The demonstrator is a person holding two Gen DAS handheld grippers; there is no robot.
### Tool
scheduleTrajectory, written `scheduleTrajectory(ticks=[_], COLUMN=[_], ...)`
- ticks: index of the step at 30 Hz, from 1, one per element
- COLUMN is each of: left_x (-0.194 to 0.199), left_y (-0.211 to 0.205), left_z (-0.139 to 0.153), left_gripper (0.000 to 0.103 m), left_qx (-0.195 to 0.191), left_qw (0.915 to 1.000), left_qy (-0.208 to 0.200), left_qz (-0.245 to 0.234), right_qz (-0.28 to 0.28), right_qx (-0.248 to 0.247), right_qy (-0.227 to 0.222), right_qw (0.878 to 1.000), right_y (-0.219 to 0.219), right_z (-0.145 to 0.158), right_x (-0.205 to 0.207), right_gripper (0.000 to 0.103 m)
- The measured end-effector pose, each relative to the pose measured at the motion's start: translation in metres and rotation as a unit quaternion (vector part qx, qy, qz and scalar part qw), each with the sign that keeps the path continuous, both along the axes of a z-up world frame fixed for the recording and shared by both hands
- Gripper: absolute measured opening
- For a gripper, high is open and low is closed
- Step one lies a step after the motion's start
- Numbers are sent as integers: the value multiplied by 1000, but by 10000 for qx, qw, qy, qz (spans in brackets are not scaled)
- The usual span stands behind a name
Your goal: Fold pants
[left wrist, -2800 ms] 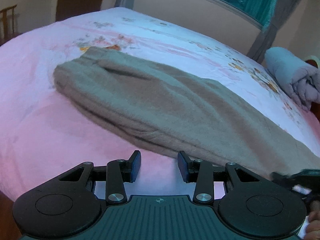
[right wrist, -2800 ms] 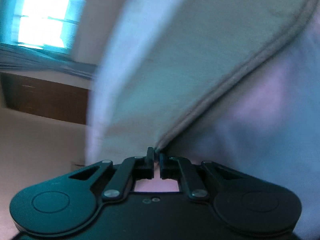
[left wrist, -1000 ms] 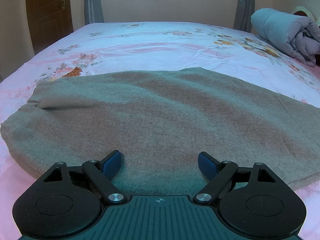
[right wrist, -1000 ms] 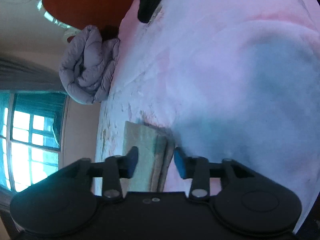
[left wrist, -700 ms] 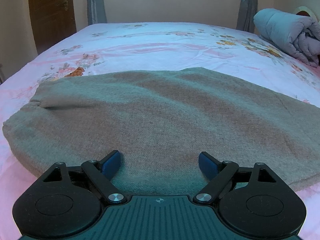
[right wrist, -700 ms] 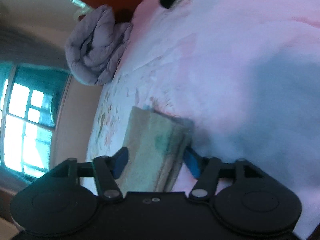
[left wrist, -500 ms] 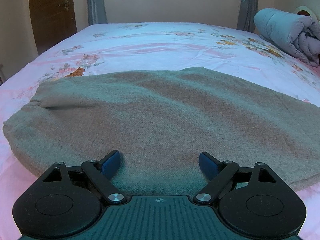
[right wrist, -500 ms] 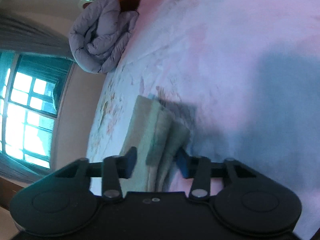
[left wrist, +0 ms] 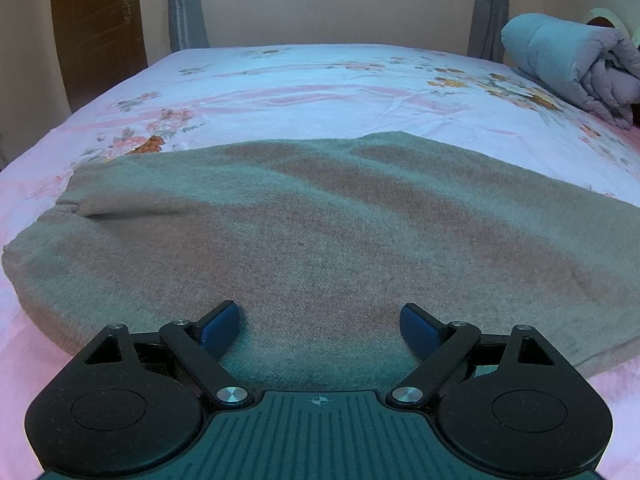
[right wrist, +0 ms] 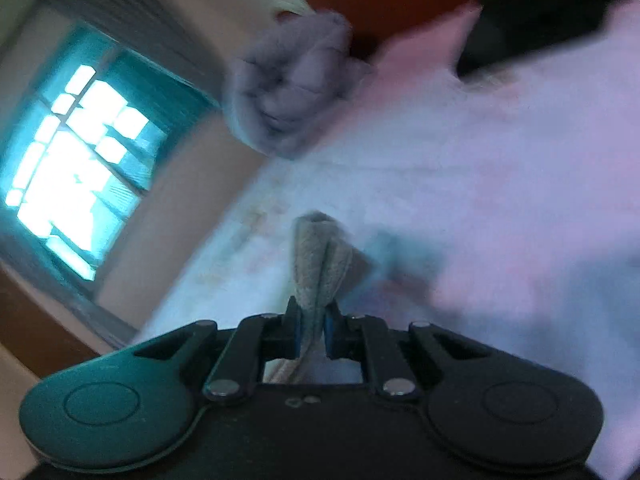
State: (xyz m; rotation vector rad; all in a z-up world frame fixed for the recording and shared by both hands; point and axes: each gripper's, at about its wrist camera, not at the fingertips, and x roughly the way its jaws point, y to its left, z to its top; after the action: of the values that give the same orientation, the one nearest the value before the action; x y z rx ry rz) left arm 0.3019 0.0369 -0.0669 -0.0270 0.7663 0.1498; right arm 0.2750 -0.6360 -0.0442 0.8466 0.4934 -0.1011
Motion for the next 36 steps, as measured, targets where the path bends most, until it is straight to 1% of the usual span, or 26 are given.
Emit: scheduleTrajectory(ticks=[1, 2, 3, 4, 6, 8, 10, 11, 12, 13, 14, 16, 18, 20, 22, 24, 26, 28, 29, 30, 31, 32, 33, 34, 35, 36], left_x=[0, 0, 0, 0, 0, 0, -4, -6, -8, -10, -12, -14, -15, -16, -19, -20, -19, -14, -12, -7, -3, 0, 1, 1, 0, -4], left_y=[0, -1, -1, 0, 1, 1, 2, 4, 8, 14, 23, 46, 70, 95, 120, 136, 142, 141, 140, 142, 145, 145, 147, 145, 144, 146], left_z=[0, -1, -1, -1, 2, 6, 12, 16, 20, 23, 25, 28, 29, 32, 37, 40, 42, 40, 37, 32, 27, 22, 15, 9, 3, -2], left_gripper=[89, 89, 90, 90, 90, 90, 90, 90, 90, 90, 90, 90, 90, 90, 90, 90, 90, 90, 90, 90, 90, 90, 90, 90, 91, 97], left_qx=[-6, 16, 41, 37, 31, 22, 21, 49, 122, 182, 220, 295, 380, 488, 514, 481, 356, 357, 310, 253, 260, 302, 441, 662, 894, 1034], left_qw=[10000, 10000, 10000, 10000, 10000, 10000, 10000, 9999, 9996, 9994, 9991, 9982, 9963, 9928, 9890, 9872, 9886, 9907, 9916, 9922, 9924, 9926, 9936, 9934, 9926, 9916], left_qy=[1, 1, -5, 0, 20, 32, -86, -154, -236, -286, -322, -355, -335, -320, -429, -464, -539, -566, -551, -506, -417, -365, -280, -193, -174, -220], left_qz=[-18, -33, -44, -54, -50, -26, 23, 37, 62, 95, 154, 396, 692, 1049, 1322, 1446, 1357, 1186, 1131, 1109, 1132, 1115, 1006, 916, 801, 739], right_qz=[-79, -103, -122, -126, -164, -165, -71, -22, -50, -150, -194, 285, 932, 1585, 2137, 2692, 3327, 3948, 4213, 4550, 4934, 5284, 5573, 5690, 5652, 5590], right_qx=[241, 453, 626, 554, 405, 676, 924, 975, 924, 769, 538, 217, 55, -81, -209, -317, -399, -546, -632, -766, -1030, -1463, -1751, -1762, -1633, -1498], right_qy=[394, 636, 399, 351, 467, 535, 549, 584, 598, 555, 489, 252, 277, 242, 249, 281, 269, 237, 266, 241, 97, 7, 63, 20, -26, 47], right_qw=[9989, 9969, 9972, 9978, 9979, 9961, 9942, 9935, 9939, 9954, 9972, 9990, 9953, 9870, 9764, 9621, 9418, 9168, 9043, 8869, 8636, 8363, 8116, 8032, 8086, 8155], right_y=[-10, -17, -20, -18, -10, -15, -21, -22, -23, -21, -18, 4, 38, 82, 136, 199, 268, 346, 378, 415, 444, 471, 492, 500, 502, 503], right_z=[-25, -48, -60, -58, -50, -50, -49, -46, -40, -32, -22, -7, 5, 15, 21, 24, 24, 18, 13, 7, 0, -9, -22, -29, -32, -32], right_x=[2, 3, -2, -3, 0, 2, 2, 0, -7, -17, -22, -22, 2, 36, 71, 108, 137, 164, 172, 180, 181, 175, 170, 167, 168, 173], right_gripper=[0, 0, 0, 0, 1, 2, 10, 12, 15, 19, 19, 17, 17, 17, 18, 18, 19, 21, 21, 21, 19, 20, 21, 21, 21, 21])
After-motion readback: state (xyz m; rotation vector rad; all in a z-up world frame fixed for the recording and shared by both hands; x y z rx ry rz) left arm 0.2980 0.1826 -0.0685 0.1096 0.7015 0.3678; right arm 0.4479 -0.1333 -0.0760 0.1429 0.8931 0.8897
